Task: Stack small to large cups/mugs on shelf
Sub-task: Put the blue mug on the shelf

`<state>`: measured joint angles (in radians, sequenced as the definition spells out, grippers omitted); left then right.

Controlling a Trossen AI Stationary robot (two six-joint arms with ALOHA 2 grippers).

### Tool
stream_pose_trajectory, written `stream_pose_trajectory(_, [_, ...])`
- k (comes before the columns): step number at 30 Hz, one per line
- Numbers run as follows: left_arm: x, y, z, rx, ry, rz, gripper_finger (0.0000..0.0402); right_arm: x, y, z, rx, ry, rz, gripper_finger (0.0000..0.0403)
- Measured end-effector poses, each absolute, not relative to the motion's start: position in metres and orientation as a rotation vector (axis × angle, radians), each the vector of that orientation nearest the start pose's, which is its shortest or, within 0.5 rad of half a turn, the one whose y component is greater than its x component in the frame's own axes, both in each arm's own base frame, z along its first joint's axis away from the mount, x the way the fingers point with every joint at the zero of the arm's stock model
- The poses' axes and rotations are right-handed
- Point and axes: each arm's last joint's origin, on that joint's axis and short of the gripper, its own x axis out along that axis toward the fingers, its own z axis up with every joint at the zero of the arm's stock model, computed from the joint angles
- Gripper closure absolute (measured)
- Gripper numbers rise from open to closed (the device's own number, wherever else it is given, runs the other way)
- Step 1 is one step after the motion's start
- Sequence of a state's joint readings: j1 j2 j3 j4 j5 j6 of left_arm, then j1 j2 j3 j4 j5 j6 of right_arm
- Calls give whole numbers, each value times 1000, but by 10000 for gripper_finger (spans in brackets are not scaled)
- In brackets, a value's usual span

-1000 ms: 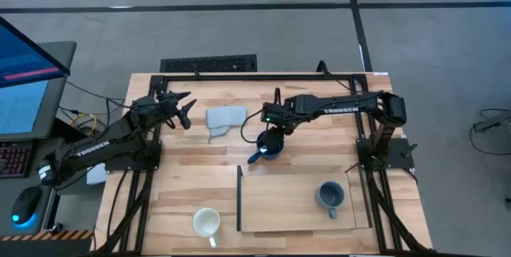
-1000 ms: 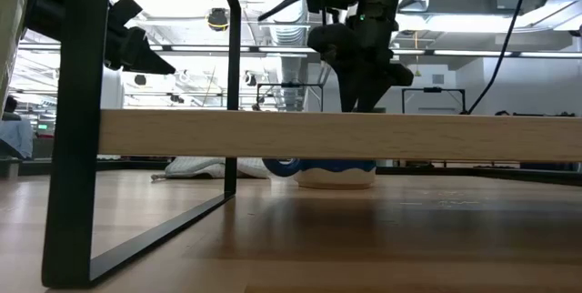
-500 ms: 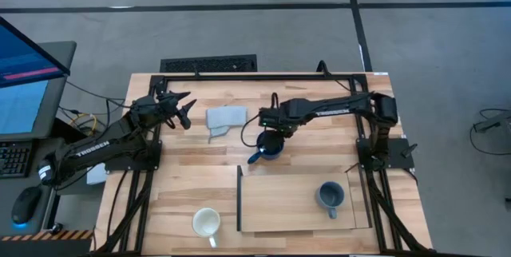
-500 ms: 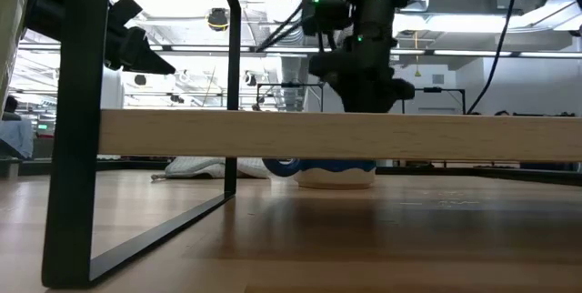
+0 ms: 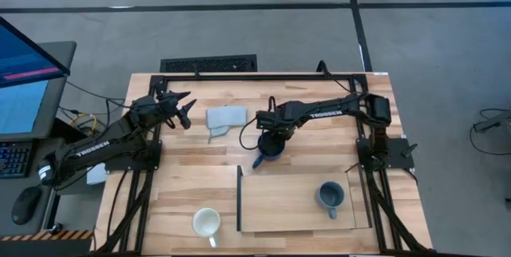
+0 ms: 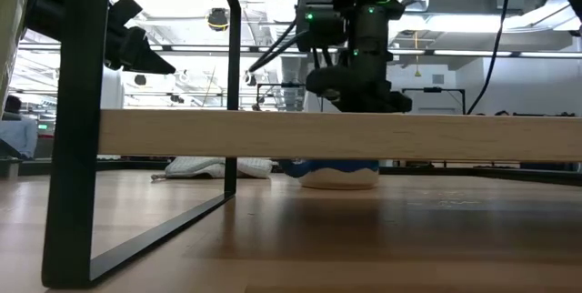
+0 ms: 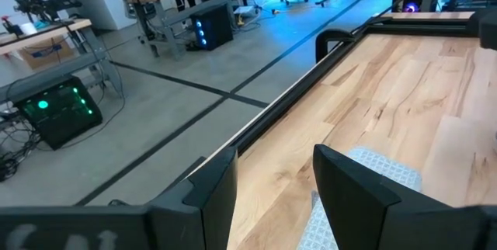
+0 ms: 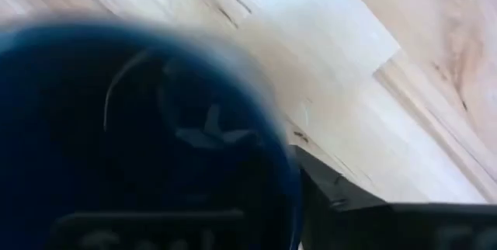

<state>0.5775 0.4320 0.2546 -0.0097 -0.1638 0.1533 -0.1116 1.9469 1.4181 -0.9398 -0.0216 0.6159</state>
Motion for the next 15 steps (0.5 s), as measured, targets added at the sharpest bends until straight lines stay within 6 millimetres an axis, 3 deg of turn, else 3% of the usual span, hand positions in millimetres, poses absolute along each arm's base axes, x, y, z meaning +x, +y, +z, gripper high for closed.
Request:
stream_pose_trajectory(3, [103, 73, 212, 106, 244, 723, 239, 366, -40, 181, 560, 1417, -493, 375])
stream_pose_trajectory(15, [103, 73, 212, 106, 244, 723, 239, 366, -41, 184, 491, 1418, -461, 376])
